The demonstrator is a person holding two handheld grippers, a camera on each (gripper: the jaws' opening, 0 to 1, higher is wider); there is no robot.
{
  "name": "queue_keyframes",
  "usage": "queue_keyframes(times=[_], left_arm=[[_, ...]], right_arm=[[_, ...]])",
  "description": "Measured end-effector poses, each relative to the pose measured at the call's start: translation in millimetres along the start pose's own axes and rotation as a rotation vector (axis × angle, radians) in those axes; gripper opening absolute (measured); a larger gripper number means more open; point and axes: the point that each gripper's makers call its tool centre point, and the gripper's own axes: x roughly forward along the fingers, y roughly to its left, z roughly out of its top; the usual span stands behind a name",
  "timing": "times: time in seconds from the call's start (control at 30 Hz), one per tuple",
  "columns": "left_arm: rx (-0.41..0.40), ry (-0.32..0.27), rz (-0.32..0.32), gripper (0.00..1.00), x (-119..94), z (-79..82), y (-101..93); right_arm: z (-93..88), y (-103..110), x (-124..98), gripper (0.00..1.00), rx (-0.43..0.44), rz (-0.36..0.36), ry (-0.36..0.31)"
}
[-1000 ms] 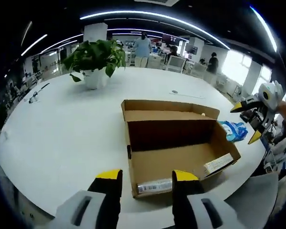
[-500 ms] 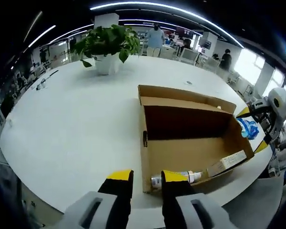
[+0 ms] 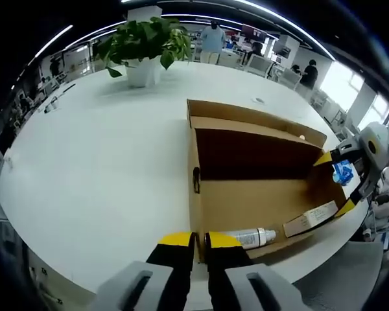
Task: Operate the shoe box by opening the lid, removing the specified soft item, and placing it in the target area until the item is outside and the box remains undamaged.
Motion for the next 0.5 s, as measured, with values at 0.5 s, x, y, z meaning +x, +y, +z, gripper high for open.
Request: queue_keyframes(times=[0.5], left_arm=[[-0.002,0.002,0.006,0.06,0.0,-1.8,-1.1]], right_arm=[[4.8,20.6,10.8,0.34,0.041,0.086,0.004]])
